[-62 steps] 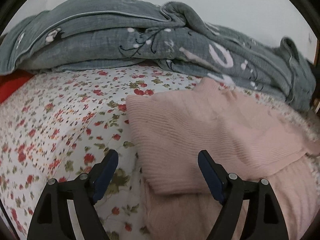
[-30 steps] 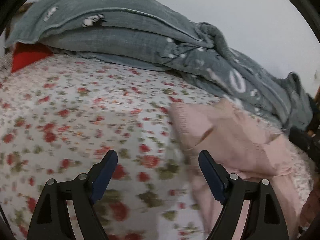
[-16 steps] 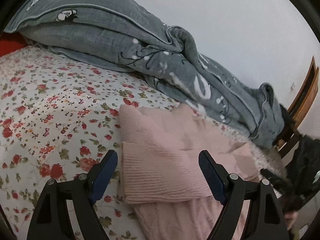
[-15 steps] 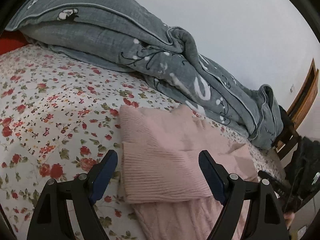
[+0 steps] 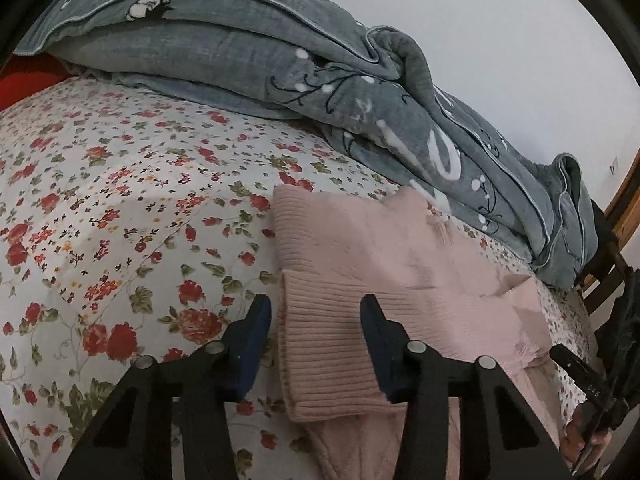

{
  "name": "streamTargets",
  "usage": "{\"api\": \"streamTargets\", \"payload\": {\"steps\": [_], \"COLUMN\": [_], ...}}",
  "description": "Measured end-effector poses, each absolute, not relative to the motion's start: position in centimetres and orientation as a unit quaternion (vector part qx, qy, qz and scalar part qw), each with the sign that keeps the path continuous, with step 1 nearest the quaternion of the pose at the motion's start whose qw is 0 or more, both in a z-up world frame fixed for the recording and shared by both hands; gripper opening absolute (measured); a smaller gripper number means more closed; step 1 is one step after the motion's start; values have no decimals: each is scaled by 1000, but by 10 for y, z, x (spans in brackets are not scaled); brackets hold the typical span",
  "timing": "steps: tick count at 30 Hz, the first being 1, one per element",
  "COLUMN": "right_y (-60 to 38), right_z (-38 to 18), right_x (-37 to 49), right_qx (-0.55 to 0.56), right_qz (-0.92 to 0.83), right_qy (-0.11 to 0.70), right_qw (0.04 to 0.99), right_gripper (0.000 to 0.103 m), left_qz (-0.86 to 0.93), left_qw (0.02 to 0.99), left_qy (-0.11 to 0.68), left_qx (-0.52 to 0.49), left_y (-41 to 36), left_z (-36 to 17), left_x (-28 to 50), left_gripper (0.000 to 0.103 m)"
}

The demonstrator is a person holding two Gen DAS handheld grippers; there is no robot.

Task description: Fold small clothes

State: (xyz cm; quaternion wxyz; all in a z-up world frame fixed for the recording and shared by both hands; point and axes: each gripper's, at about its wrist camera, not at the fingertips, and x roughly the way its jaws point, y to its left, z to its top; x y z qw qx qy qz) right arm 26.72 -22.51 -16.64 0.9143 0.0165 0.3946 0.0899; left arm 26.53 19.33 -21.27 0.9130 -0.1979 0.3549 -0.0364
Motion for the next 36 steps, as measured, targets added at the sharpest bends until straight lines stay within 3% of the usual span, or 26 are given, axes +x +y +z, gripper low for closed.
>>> {"api": "streamTargets", "payload": {"steps": [12,14,16,28,29,30,33,36], "right_y": [-207,-205,-205,-235,-236,-237,-239,-241], "right_z": [-182,-183,-185,-174,-173,-173,-176,-175], "right_x": [286,291,296,284,284,283,283,280], "right_qx": [-118,-121,-115,-24,-20,-17,-13,-4], "right_qz": [41,36,40,44,44,44,45,50], "right_qy": [432,425,427,390,388,387,394,388], "right_qw": [893,896,896,919,920,921,918,921], "right_gripper": [62,52,17,16,16,17,18,18], "left_qz": [-38,-36,-36,-41,-45,-48,-45,-53], "left_qw": [912,913,915,917,917,916,919,926], "left_qy": [358,356,353,348,348,350,344,330], "left_qx": [-199,-197,-195,-189,-190,-190,-185,-179], "left_y": [189,188,187,184,184,184,184,183], "left_z": [-216,-215,-214,-211,-211,-211,-210,-203], "left_x": [271,272,272,274,275,276,275,273], "left_gripper": [43,43,43,43,40,29,11,7]}}
